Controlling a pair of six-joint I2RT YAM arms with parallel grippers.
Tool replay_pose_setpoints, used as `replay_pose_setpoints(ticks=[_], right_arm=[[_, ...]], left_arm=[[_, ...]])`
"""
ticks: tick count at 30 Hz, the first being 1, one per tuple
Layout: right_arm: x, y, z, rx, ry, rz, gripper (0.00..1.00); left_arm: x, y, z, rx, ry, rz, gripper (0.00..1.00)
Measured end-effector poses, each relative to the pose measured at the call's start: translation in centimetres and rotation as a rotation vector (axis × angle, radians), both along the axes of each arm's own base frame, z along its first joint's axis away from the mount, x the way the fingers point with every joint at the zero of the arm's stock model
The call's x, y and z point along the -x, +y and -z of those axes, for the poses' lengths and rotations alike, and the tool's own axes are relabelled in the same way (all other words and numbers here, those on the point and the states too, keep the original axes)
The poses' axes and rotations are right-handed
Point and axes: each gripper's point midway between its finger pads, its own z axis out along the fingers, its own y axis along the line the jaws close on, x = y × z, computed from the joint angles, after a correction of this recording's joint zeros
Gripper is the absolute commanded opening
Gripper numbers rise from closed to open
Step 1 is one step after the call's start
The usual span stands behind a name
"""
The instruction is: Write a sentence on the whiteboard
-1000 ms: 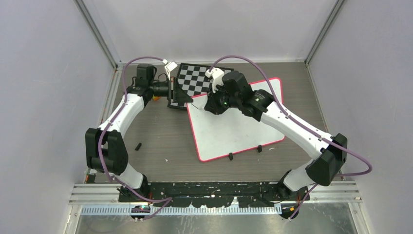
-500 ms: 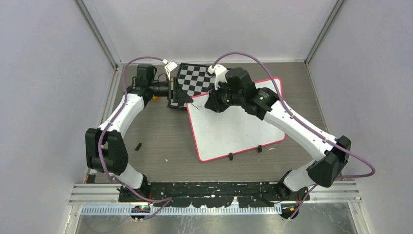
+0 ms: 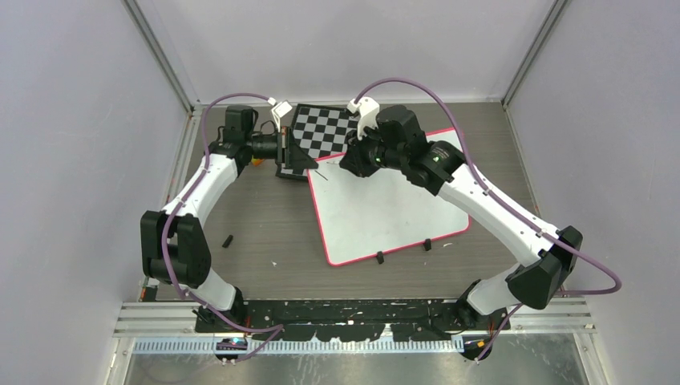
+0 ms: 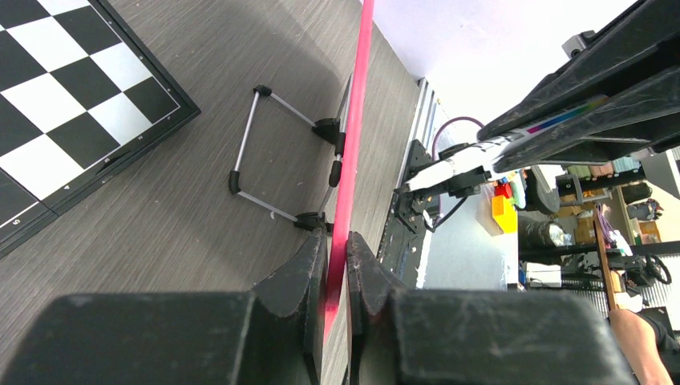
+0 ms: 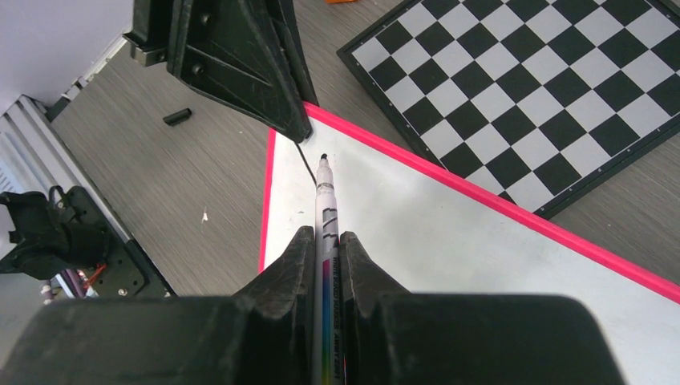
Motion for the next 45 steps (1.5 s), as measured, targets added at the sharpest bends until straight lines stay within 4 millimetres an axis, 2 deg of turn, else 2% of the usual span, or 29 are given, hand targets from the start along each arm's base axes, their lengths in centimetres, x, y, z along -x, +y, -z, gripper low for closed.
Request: replay_pose_setpoints(ticks=[13,23,38,45], right_arm=[[-1.0,0.1,2.2,0.058,0.015,0.015,0.00],[0.1,0.3,4.3,0.071,0.076,-0.025,0.00],[0.7,0.4,5.0,0.075,0.098,-0.045,0.00],[1.6,0.0,6.2,0.088,0.131,-0.057,0.00]], left_arm=[[0.0,0.0,0.0,-0.001,-0.001,-0.001,0.00],[-0.2,0.1,0.1,-0.007,-0.002,-0.009,0.00],[-0.2,0.1,0.2,-0.007,-0.003,-0.010,0.00],[-0.3,0.1,0.2,-0.011,-0.005,-0.014,0.00]])
